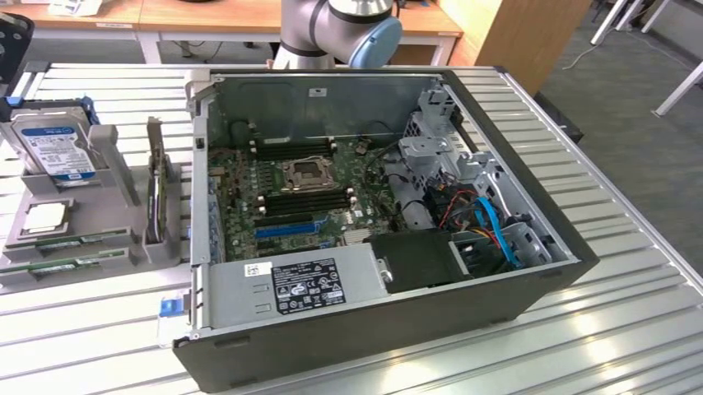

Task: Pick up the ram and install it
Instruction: 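Pick up the ram and move it above insertion slot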

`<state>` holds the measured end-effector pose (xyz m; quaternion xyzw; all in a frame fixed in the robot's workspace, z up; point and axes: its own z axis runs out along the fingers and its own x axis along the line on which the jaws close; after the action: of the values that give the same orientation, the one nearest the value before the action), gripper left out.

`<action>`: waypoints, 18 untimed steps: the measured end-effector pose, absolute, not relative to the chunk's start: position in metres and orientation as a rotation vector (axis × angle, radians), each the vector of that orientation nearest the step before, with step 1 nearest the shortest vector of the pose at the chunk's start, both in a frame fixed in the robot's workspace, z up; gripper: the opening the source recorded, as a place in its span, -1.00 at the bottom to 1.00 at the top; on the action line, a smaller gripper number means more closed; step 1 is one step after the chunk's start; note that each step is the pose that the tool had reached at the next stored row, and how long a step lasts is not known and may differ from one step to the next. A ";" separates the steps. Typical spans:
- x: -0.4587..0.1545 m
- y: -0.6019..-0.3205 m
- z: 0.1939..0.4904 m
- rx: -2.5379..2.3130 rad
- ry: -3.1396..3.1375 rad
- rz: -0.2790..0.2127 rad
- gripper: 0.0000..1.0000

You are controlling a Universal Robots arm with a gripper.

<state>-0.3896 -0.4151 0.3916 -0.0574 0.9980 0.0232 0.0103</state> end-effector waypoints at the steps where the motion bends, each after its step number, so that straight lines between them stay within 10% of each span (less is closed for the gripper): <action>1: -0.390 -0.415 0.392 -0.207 3.114 0.073 -0.80; 18: -0.390 -0.415 0.392 -0.687 3.051 0.077 -0.80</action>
<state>-0.3896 -0.4151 0.3916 -0.2196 0.9753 0.0246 0.0064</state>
